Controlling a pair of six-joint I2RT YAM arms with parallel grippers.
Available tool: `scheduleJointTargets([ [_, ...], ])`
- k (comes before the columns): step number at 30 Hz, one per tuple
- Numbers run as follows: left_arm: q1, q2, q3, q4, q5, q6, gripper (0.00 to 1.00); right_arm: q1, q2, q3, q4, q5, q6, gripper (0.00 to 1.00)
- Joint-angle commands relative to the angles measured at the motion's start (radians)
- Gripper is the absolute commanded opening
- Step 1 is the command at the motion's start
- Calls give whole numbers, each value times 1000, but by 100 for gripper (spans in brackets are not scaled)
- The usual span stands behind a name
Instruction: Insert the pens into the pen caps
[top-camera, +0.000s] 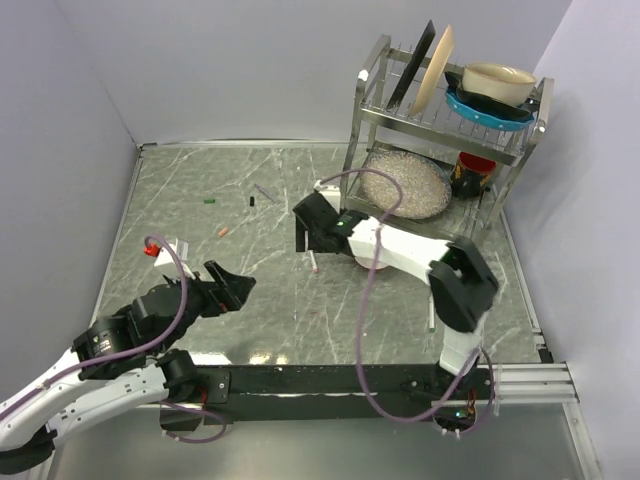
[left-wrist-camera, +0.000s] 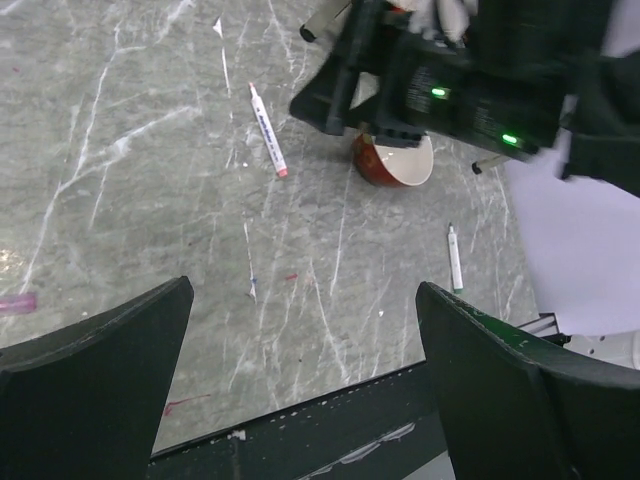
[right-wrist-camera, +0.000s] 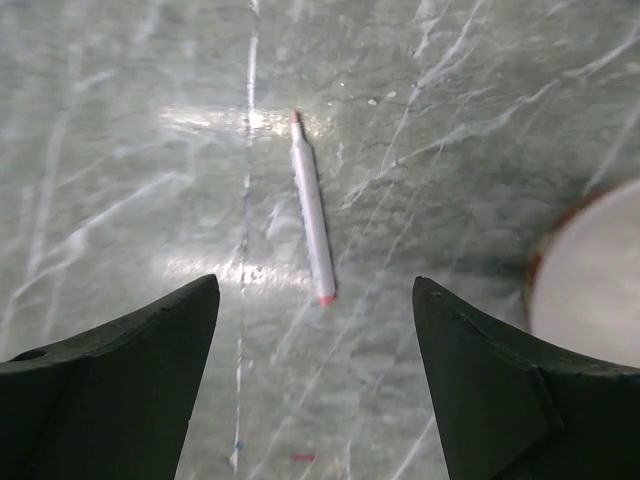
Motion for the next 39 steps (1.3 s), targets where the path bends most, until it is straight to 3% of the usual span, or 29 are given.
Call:
scheduleJointTargets([
  [1,-2,-8,46,-37,-6,-13,99,-20,100,78,1,-73,-32,85],
  [6,-3,-12,36,-34,-6,-16,99,-26,150,57,58,-130,-49,83],
  [12,-3,-18,36,-41,-16,-30,99,-26,192,43,75,-131,-52,71],
  [21,-2,-18,35,-50,-38,-47,99,-28,241,43,72,-79,-45,66],
  [22,-3,-12,35,-52,-39,-50,99,-28,243,41,73,-75,-43,63],
  [23,-2,-8,35,-54,-48,-53,99,-28,244,38,76,-79,-46,44],
  [25,-2,9,36,-61,-56,-68,100,-28,244,35,79,-81,-52,24],
  [26,-2,12,36,-64,-64,-76,100,-29,246,37,70,-76,-52,6],
  [27,-2,20,35,-67,-68,-85,99,-28,244,35,64,-64,-48,0],
  [34,-2,177,0,-12,-1,-177,99,-26,145,-58,98,-55,-34,0],
  [39,-2,336,1,31,27,-243,94,-26,-56,-225,191,-75,-14,0],
])
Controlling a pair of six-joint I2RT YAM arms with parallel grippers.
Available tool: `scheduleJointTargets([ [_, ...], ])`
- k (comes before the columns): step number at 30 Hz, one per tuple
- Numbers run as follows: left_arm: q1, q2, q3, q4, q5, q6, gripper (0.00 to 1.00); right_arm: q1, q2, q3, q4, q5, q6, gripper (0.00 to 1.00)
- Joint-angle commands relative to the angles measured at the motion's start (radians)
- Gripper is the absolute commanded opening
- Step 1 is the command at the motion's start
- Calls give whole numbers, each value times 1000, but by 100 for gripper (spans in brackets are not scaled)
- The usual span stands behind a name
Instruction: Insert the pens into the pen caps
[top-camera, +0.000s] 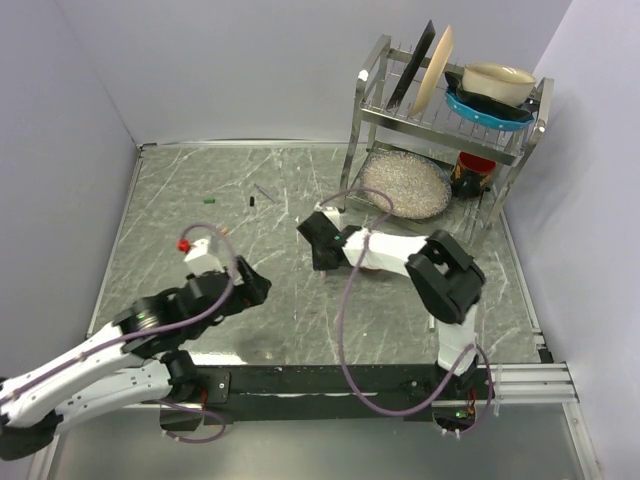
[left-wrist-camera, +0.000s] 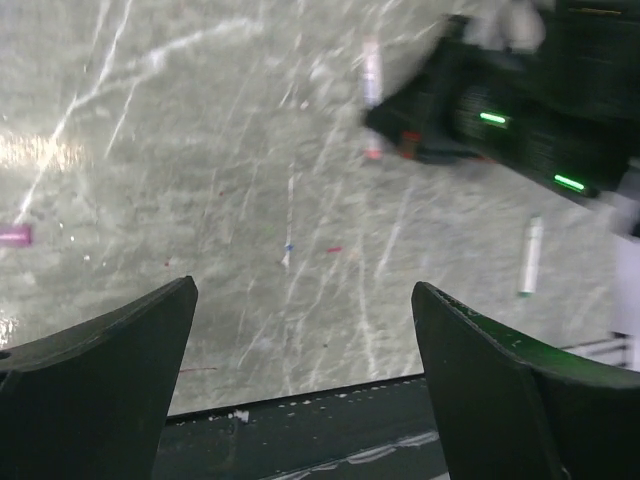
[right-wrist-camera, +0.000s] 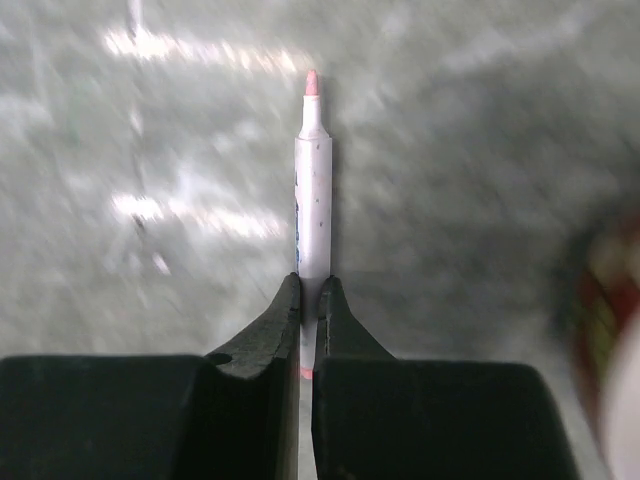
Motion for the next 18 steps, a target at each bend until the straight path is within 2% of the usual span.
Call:
scheduleJointTargets([
  [1,7,142,3,75,52,-86,93,0,-202,-124,84,-4,28,0],
  [4,75,211,12,134,105,-74,91,14,-318,-224,139,-32,29,0],
  [8,179,240,-11,301,307,-23,88,68,-512,-381,252,-50,22,0],
  [9,194,240,-21,350,347,-7,79,87,-547,-407,273,-62,26,0],
  [10,198,240,-32,445,373,30,76,95,-614,-456,294,-72,29,0],
  [11,198,243,-41,473,408,43,75,101,-648,-480,335,-88,31,0],
  [16,198,323,-11,510,456,86,82,131,-843,-612,457,-208,59,1],
  [18,198,352,5,515,471,98,83,135,-875,-632,488,-228,71,3],
])
